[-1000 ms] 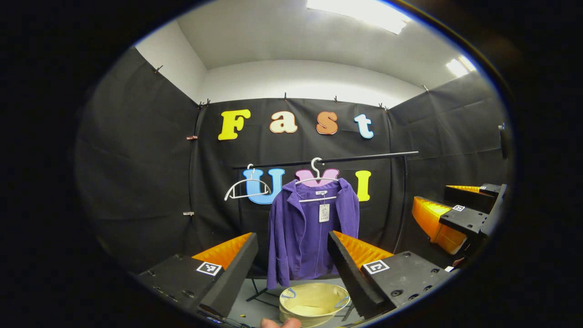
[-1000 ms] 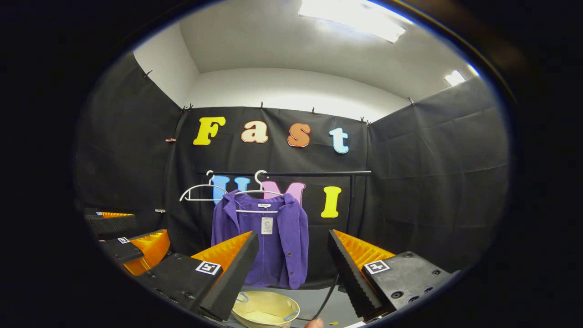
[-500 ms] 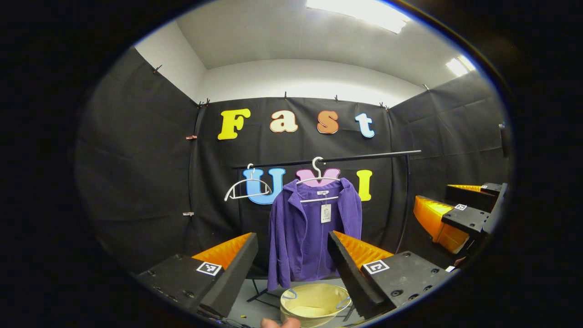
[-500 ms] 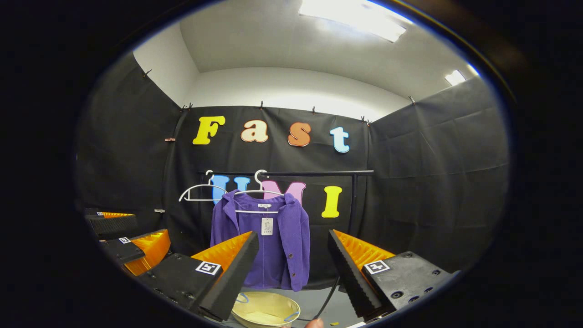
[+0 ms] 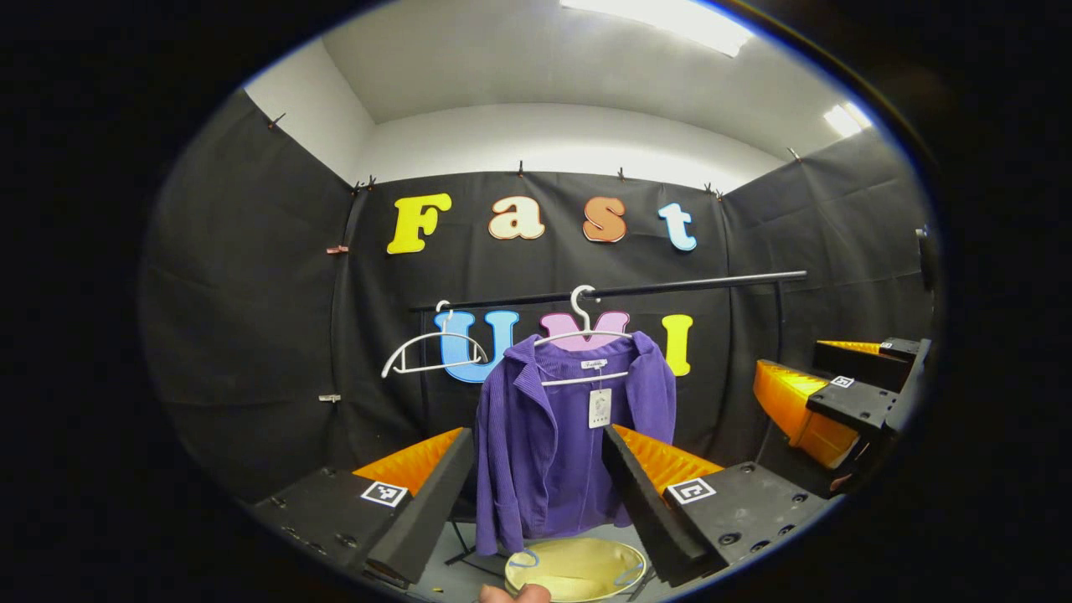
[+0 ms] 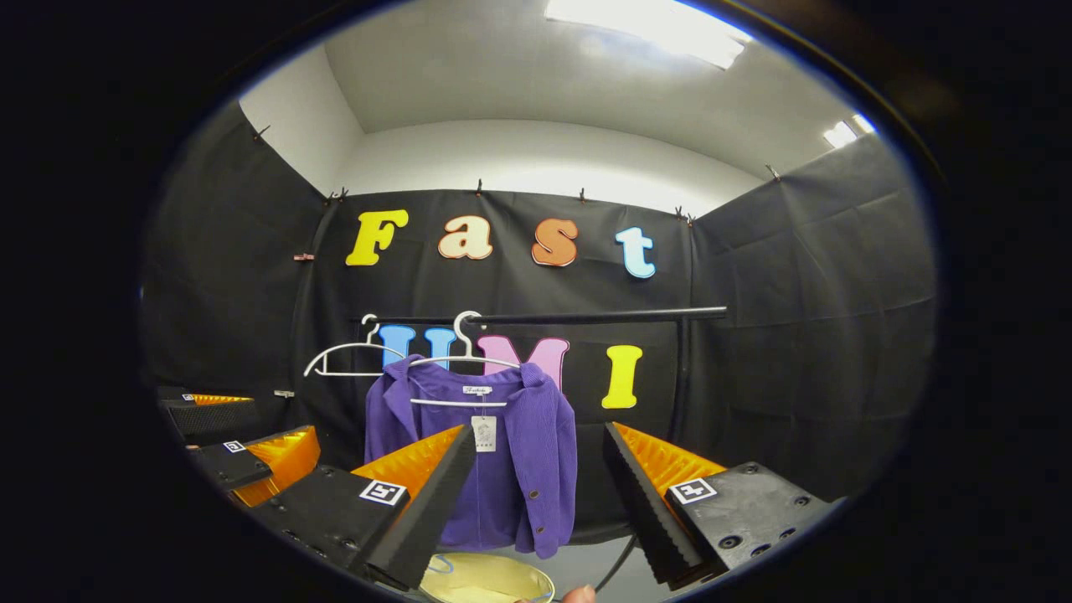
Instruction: Grasp the clothes on the hanger with both hands and then place them into the laundry hamper below.
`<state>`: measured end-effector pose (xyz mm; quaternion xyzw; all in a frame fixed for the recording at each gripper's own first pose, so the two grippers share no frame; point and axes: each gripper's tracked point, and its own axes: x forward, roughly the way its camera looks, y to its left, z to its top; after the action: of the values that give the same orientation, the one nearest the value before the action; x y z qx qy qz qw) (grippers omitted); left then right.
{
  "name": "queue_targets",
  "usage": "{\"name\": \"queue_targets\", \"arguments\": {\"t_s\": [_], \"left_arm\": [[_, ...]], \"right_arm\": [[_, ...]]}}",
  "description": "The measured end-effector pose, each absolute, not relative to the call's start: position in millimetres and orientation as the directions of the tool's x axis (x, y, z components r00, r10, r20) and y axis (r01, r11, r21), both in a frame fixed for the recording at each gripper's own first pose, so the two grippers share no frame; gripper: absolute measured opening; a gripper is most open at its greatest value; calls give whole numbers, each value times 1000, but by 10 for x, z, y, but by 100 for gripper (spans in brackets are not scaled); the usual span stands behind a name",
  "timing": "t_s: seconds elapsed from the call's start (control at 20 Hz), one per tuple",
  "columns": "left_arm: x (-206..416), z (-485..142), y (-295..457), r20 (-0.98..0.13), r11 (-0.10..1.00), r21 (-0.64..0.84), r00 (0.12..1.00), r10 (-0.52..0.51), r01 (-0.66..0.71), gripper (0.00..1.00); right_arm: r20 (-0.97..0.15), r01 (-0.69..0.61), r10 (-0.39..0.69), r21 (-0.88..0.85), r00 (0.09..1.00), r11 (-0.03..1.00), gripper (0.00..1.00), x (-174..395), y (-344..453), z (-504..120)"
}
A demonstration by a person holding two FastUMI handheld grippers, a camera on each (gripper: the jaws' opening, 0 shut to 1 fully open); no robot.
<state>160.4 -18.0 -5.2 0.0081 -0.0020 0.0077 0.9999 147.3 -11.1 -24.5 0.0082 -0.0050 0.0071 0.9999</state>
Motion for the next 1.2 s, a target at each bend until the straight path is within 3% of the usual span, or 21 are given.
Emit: {"name": "queue_targets", "arguments": {"t_s": [0.45, 0.8, 1.0, 1.2], "left_arm": [[3200, -342, -263, -42, 992, 48, 992, 120, -118, 96], [4083, -646, -61, -34, 967, 141, 976, 217, -210, 96], [4399, -741, 118, -64, 964, 87, 965, 256, -250, 97], [4539, -735, 285, -85, 958, 26, 954, 287, -286, 41]], "right_arm": [[-23, -84, 85, 20, 996, 996, 98, 2796, -233, -705], [-39, -139, 138, 1, 990, 990, 98, 3292, -177, -976], [-65, -128, 130, 25, 989, 991, 98, 3492, -175, -1140], [-79, -125, 126, 17, 989, 992, 98, 3810, -75, -1286]]}}
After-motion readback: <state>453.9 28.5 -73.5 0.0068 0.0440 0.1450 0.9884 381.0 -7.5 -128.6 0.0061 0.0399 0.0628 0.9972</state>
